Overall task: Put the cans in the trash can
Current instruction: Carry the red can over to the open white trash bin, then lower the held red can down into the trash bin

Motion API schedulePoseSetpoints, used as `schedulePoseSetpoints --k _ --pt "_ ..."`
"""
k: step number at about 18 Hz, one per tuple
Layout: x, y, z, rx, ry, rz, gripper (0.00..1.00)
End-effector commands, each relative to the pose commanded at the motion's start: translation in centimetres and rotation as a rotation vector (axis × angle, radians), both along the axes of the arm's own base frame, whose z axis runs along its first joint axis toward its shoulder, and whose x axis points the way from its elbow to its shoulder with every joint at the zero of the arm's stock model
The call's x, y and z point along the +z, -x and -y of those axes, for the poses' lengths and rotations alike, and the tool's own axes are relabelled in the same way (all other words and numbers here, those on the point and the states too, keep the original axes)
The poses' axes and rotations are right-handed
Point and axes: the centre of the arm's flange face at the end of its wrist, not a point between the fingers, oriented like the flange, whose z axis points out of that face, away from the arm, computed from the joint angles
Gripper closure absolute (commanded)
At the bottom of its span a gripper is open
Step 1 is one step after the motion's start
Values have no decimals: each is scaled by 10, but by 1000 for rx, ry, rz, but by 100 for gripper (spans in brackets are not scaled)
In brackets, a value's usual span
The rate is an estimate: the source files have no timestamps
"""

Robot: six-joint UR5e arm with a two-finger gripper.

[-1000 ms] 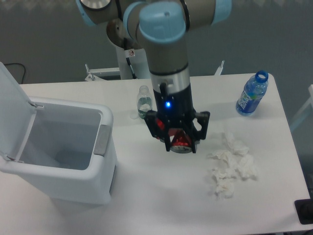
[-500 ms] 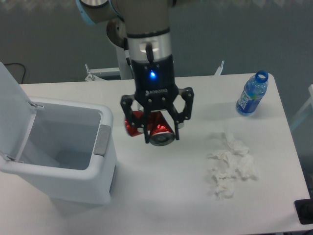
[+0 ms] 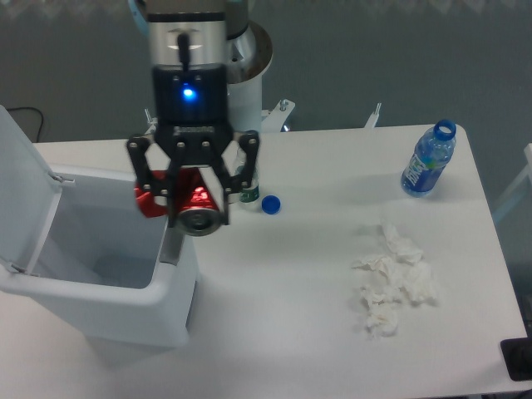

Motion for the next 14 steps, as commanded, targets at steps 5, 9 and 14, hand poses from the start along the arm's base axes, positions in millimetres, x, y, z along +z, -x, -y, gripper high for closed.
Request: schedulePoseSetpoints --k 5,9,14 --pt "-13 -26 -18 -52 18 12 39" --pt "-36 -40 -26 -81 53 34 39" --pt "-50 -45 -32 -93 73 47 39"
